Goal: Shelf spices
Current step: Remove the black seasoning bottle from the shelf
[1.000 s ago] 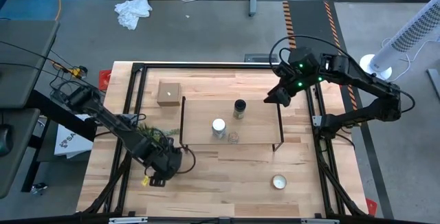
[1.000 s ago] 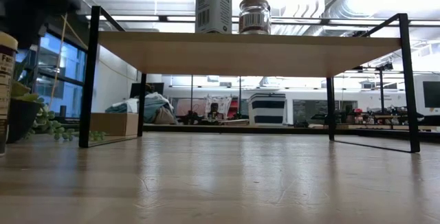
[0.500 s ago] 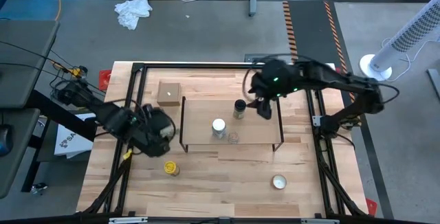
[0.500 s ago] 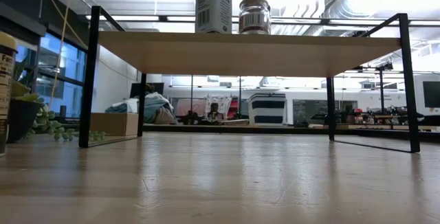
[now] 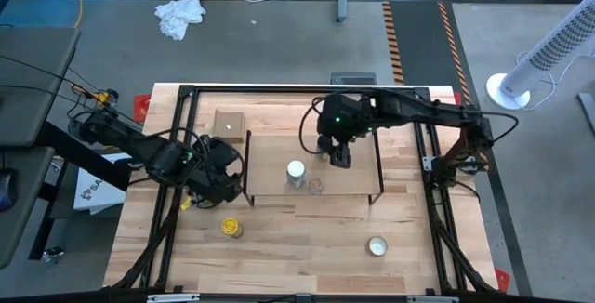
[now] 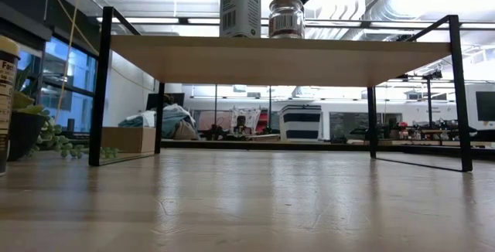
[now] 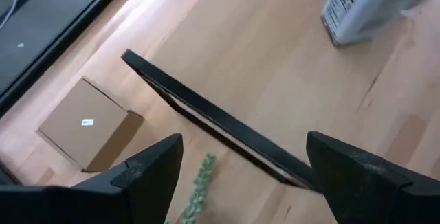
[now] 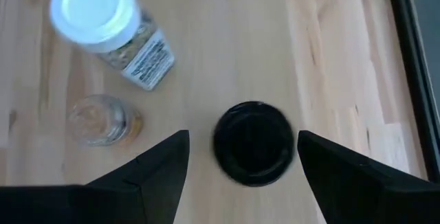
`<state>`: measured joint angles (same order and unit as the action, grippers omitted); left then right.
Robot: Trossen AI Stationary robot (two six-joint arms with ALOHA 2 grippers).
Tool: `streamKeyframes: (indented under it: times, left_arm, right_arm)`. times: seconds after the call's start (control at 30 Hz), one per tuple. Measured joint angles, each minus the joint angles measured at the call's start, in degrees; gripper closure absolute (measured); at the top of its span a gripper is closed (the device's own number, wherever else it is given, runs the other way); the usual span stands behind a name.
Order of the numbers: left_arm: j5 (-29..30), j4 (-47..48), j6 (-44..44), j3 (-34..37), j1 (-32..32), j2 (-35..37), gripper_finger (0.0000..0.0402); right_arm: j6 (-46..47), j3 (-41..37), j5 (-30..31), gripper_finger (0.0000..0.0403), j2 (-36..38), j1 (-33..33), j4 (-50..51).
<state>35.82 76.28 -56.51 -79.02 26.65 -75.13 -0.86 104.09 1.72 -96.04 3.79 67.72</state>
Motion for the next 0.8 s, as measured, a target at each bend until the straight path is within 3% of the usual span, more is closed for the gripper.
streamKeyframes:
  times: [0.13,0.6,0.7,0.8]
  left_arm:
    - [2.86,-0.78,-3.29,0.63,0.04,0.02,0.0096]
    - [4.08,-0.67,-2.8,0.63,0.04,0.04,0.0096]
    - [4.27,-0.67,-2.83,0.63,0.04,0.04,0.0096]
    - [5.34,-0.69,-2.87,0.63,0.04,0.04,0.0096]
  right_arm:
    - [0.83,0.04,-0.51,0.0134,-1.05,0.99,-0.51]
    - [1.0,0.02,-2.15,0.0136,-7.13,1.42,1.7]
    - [2.39,0.02,-1.65,0.0159,-7.31,1.65,2.16]
    - [3.43,0.02,-0.74,0.0207,-6.55,1.86,2.4]
